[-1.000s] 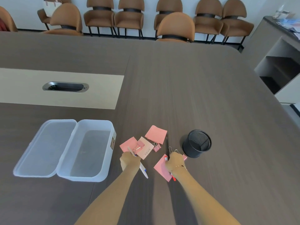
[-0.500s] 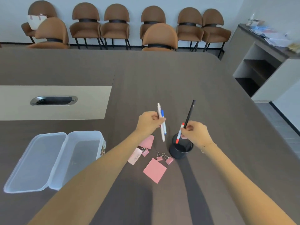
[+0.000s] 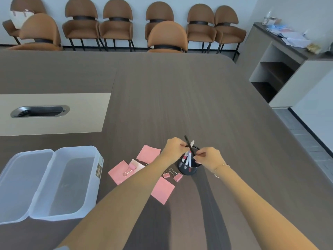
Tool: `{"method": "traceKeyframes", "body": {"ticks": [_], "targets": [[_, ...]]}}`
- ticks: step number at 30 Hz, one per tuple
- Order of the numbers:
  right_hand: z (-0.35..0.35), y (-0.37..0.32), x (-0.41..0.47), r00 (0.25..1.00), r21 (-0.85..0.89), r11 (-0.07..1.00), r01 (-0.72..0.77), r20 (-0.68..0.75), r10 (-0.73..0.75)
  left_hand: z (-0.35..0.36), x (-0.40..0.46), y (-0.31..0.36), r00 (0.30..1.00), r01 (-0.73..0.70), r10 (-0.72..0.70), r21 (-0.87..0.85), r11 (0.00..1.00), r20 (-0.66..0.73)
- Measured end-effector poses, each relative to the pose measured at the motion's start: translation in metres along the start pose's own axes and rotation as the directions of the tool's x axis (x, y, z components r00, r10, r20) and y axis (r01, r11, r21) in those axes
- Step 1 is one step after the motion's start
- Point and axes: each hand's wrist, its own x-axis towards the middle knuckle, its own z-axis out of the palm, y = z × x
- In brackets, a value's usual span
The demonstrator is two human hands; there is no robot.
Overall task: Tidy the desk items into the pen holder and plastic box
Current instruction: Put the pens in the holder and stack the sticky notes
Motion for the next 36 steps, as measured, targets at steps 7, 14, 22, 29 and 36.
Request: {"method": "traceKeyframes", "body": {"ticks": [7,14,22,29,36], "targets": [[-0.006,0.004,-0.017,0.986,0.145,0.988,0.054,-0.166,-0.029,-0.036,-0.018,-0.021,0.966,0.035,-0.071,-0.149,0.988,-0.247],[0.061,0.003,-0.049,0.954,-0.159,0.94,0.301,0.052,-0.297,-0.07,-0.075,-0.129,0.834,0.432,-0.408,-0.02,0.902,-0.372],[0.143,-0.005,-0.029,0.952,-0.356,0.914,0.194,0.291,-0.089,-0.072,-0.088,-0.199,0.789,0.563,-0.484,0.131,0.816,-0.378],[0.153,-0.007,-0.019,0.971,-0.439,0.895,0.086,0.237,0.023,-0.074,-0.075,-0.199,0.795,0.559,-0.529,0.022,0.829,-0.297],[0.149,-0.017,-0.011,0.935,-0.155,0.982,0.107,0.351,-0.046,-0.084,-0.069,-0.196,0.79,0.597,-0.561,0.101,0.796,-0.249]]}}
